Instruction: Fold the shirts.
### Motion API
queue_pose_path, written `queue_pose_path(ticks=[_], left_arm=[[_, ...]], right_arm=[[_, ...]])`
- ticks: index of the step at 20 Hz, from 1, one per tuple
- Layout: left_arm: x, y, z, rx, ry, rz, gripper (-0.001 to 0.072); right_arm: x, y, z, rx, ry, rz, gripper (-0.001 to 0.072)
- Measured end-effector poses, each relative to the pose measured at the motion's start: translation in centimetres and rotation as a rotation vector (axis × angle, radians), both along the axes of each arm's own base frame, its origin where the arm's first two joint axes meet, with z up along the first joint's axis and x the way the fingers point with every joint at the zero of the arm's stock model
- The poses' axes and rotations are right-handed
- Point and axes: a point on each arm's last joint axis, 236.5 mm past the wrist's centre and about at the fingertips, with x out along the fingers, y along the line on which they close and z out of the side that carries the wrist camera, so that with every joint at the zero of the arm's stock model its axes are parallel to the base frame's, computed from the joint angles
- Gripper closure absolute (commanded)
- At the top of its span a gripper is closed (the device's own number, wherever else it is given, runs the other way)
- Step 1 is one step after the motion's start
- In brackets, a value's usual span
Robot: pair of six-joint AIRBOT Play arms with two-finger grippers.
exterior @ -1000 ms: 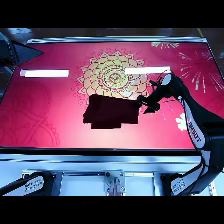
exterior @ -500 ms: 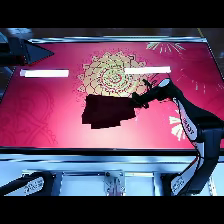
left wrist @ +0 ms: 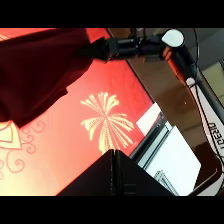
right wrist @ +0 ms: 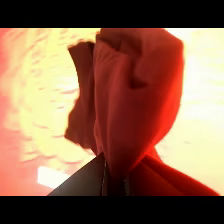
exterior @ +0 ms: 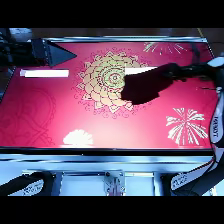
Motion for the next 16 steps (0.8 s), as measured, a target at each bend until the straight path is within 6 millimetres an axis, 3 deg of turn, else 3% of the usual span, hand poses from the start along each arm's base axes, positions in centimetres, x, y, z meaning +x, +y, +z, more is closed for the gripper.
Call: queue_pose_path(ticks=[2, 4, 6, 9, 11, 12, 14, 16], left_arm=[[-0.8, -1.4, -0.4, 0.015, 0.001, -0.033, 0.0667], [-1.4, -2.6, -1.1, 0.032, 0.020, -0.061, 0.0666], [-1.7, -3.7, -2.1, 0.050, 0.054, -0.075, 0.0667], [-2.5, -5.6, -3.6, 0.071, 0.100, -0.113, 0.0666], [-2.9, -6.9, -4.7, 0.084, 0.128, -0.142, 0.0666], [-3.0, -7.5, -5.3, 0.093, 0.141, -0.154, 0.0667], [-3.1, -8.6, -6.6, 0.108, 0.164, -0.175, 0.0666], [-2.9, -9.6, -7.6, 0.112, 0.185, -0.181, 0.0667]], right_arm=[[-2.0, -8.5, -0.9, -0.061, 0.060, -0.147, 0.0649], [-5.5, -16.9, -2.1, -0.112, 0.137, -0.305, 0.0649], [-10.4, -24.3, -3.3, -0.152, 0.227, -0.457, 0.0649], [-19.6, -32.1, -6.0, -0.157, 0.396, -0.671, 0.0648], [-26.3, -34.9, -8.2, -0.101, 0.517, -0.805, 0.0649], [-28.9, -35.2, -9.3, -0.069, 0.569, -0.845, 0.0648], [-33.1, -34.1, -11.7, 0.020, 0.661, -0.896, 0.0649], [-35.8, -32.0, -13.8, 0.096, 0.733, -0.921, 0.0648]])
